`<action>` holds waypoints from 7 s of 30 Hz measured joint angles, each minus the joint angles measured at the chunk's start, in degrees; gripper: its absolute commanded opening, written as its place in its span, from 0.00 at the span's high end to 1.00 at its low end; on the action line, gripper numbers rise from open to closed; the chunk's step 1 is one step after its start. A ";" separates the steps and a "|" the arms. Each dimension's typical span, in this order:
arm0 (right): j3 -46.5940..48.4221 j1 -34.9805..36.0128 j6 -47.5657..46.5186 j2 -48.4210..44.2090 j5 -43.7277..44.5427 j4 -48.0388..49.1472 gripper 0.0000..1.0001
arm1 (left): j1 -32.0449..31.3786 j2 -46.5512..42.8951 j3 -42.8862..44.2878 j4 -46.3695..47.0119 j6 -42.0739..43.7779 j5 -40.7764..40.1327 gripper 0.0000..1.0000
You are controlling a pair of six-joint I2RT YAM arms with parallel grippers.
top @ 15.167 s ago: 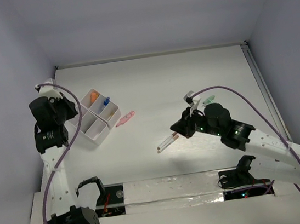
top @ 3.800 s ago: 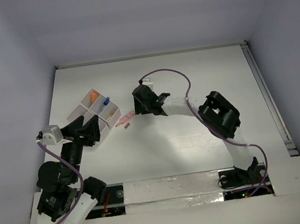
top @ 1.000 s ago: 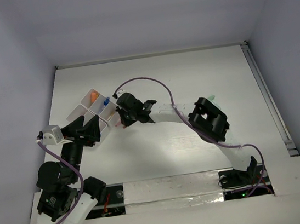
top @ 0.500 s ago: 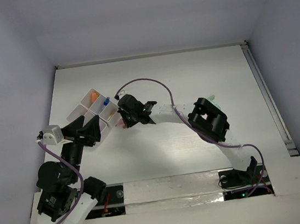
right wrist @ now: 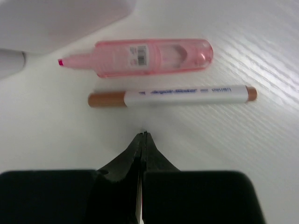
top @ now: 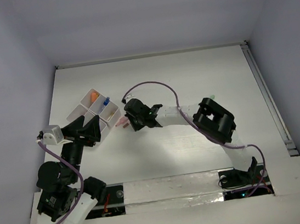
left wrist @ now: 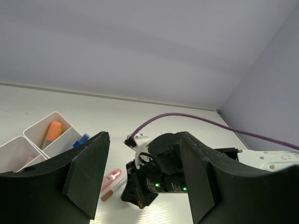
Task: Sort the stationery into containers
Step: Pick up the pen from the center of the board, then place the pen in the storage box.
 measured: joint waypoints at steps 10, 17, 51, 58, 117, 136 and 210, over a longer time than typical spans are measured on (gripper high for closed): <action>-11.76 -0.09 -0.74 -8.79 2.10 -1.09 1.00 | 0.33 0.02 0.00 0.00 0.00 0.07 0.42; -4.74 -0.09 -2.05 -6.40 1.25 -1.11 1.00 | 0.66 0.22 0.00 0.00 0.00 0.20 0.38; 9.51 -0.85 -3.63 3.58 -3.67 -1.01 1.00 | 1.11 1.14 -0.02 0.02 0.26 1.55 0.16; 9.49 -1.14 -3.61 4.13 -3.67 -0.94 1.00 | 1.55 1.14 -0.02 0.02 0.28 1.90 0.15; 20.24 -5.35 -9.51 6.29 -1.03 -21.11 0.59 | 2.62 2.05 -0.02 0.44 0.68 4.98 0.14; 32.28 -5.31 -12.26 15.06 0.42 -29.44 0.66 | 2.62 2.05 -0.02 0.44 0.87 5.18 0.14; 54.53 0.83 2.60 32.89 -15.39 44.48 1.00 | 6.64 0.81 -0.98 1.75 1.29 6.47 0.01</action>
